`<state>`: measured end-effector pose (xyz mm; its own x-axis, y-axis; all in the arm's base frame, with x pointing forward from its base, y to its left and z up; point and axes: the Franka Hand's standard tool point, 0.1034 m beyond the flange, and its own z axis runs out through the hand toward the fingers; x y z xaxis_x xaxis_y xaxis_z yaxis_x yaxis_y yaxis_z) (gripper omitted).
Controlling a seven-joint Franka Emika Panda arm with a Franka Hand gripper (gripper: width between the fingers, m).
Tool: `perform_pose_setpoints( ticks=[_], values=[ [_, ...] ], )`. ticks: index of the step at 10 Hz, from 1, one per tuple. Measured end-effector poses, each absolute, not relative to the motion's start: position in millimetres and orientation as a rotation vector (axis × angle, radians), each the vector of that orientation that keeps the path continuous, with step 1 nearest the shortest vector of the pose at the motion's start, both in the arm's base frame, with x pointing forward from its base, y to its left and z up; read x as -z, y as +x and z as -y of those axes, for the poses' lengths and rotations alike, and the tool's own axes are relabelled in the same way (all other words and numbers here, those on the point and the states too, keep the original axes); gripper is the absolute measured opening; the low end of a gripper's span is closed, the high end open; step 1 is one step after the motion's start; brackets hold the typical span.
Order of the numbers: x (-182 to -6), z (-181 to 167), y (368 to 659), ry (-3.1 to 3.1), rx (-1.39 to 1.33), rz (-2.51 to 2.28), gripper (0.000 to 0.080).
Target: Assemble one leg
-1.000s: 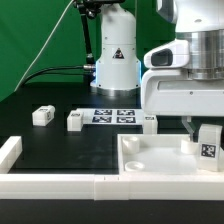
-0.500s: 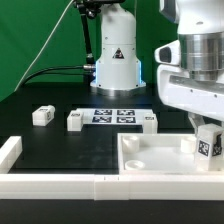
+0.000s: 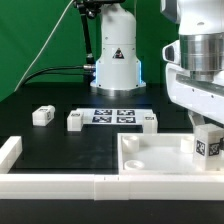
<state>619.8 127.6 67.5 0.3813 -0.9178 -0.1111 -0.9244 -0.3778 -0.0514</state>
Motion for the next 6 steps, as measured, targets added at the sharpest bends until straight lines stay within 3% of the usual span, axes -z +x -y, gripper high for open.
perform_pose_setpoints(
  ticks=[1,6],
  values=[
    [-67.3,-127.4,617.9,-2.563,-0.109,-1.640,0.0617],
    [-68.7,-129.4,615.1,-2.980,-0.077,-0.662,0.0649]
  ],
)
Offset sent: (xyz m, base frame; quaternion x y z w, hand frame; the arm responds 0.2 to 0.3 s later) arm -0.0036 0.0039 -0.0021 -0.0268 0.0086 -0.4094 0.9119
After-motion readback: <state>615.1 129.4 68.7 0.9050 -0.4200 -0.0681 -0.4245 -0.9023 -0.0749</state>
